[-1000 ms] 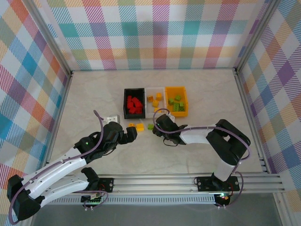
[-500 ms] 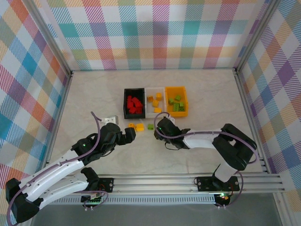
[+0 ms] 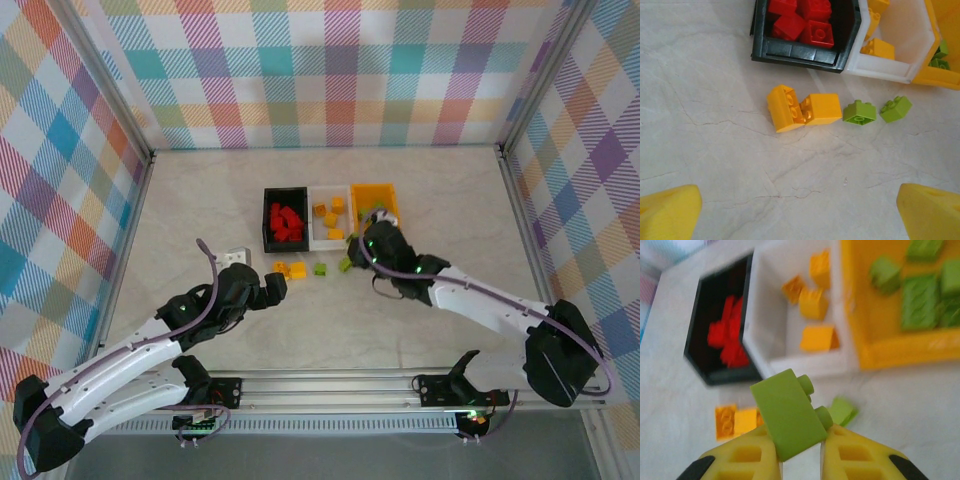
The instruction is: Sort the legos into containers by color
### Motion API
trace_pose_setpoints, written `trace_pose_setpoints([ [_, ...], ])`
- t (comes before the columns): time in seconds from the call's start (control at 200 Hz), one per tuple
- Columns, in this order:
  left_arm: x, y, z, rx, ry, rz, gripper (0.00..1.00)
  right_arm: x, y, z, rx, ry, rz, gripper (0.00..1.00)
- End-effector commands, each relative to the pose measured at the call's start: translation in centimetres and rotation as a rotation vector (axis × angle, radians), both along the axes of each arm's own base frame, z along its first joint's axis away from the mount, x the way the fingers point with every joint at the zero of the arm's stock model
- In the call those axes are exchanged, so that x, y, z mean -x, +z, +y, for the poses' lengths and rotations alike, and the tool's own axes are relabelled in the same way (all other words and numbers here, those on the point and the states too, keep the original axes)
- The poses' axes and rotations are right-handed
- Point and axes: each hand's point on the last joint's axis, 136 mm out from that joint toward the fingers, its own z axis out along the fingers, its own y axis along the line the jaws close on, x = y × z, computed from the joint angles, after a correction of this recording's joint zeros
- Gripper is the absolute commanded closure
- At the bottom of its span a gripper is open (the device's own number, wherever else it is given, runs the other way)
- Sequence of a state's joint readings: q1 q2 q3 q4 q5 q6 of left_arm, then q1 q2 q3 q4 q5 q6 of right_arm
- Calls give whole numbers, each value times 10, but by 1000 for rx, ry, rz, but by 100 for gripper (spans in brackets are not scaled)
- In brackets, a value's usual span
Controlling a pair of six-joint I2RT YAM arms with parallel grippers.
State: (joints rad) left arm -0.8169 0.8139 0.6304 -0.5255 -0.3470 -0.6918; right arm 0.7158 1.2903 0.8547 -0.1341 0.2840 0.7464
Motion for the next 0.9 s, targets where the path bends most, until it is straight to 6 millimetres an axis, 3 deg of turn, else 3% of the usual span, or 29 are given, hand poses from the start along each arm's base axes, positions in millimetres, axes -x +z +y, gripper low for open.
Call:
trace_pose_setpoints([
  [0.0, 2, -8, 6, -33, 20, 12, 0, -28, -7, -27, 90, -32, 44, 83],
  [0.16, 2, -12, 12, -54, 37, 14, 0, -79, -23, -36, 121, -51, 131, 82],
  [0.31, 3, -15, 14, -68, 43, 22, 0, -112, -35, -38, 140, -80, 174, 79],
  [0.365, 3, -17, 15, -73, 43, 26, 0, -119, -35, -36, 149, -74, 176, 69],
  [0.435, 2, -17, 16, -84, 49, 26, 0, -124, -27, -31, 156, -50, 154, 48],
  [0.48, 1, -18, 16, -93, 51, 27, 0, -123, -19, -28, 147, -28, 135, 38],
  [0.555, -2, -20, 15, -100, 52, 26, 0, -112, -4, -24, 147, -8, 92, 32],
  [0.75, -31, -46, 6, -110, 76, 83, 4, -58, 5, -11, 84, 47, 31, 29],
  [0.895, -63, -64, -6, -116, 92, 87, 17, -30, 1, -12, 57, 74, 27, 28],
])
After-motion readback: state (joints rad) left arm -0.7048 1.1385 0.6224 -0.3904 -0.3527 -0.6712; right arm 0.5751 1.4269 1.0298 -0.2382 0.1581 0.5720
